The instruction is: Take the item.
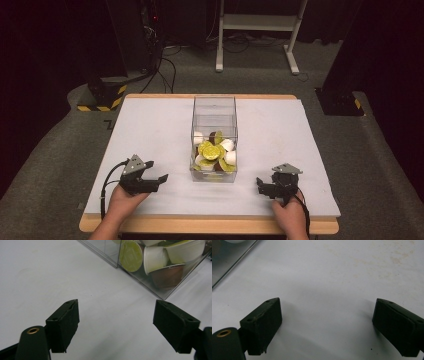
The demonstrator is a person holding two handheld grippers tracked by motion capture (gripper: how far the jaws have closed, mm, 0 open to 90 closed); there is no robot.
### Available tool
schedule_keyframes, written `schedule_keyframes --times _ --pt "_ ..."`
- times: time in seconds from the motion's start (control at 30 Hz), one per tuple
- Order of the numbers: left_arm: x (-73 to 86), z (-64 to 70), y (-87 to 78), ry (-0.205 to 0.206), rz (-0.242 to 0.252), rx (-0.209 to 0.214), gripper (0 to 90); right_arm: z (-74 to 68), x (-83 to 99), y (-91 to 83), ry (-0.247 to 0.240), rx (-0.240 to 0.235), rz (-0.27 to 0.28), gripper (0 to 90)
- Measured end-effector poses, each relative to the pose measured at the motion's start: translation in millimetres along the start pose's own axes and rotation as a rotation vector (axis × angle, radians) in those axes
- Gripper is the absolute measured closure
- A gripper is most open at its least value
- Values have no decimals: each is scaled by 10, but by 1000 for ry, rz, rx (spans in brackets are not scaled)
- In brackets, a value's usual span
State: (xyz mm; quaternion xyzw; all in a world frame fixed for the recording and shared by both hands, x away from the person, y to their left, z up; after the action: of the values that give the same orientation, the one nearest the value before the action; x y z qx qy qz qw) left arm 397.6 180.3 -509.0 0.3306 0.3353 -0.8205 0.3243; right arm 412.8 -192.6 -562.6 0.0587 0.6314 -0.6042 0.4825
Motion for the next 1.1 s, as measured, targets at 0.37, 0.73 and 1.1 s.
schedule_keyframes --times 0.37,0.73,1.1 --pt "4 110 1 20 3 14 226 0 0 0 0 0 0 89" --pt "-36 182 -13 7 9 37 234 0 0 0 0 1 0 89" --pt "-108 284 -57 -4 57 51 326 1 0 0 0 1 0 89"
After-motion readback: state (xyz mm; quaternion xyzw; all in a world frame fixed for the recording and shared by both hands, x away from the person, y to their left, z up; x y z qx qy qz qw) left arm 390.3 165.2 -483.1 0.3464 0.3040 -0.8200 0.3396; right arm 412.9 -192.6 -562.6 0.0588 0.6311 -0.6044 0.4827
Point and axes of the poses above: each handheld gripper's, and its own axes: y roughly forward along the jaws, x roughly out of its underside, z roughly to its right, the point moved 8 cm from there along y, roughly forward along the jaws, and after that the axes turned 15 degrees about -y, right-handed, at the moved point
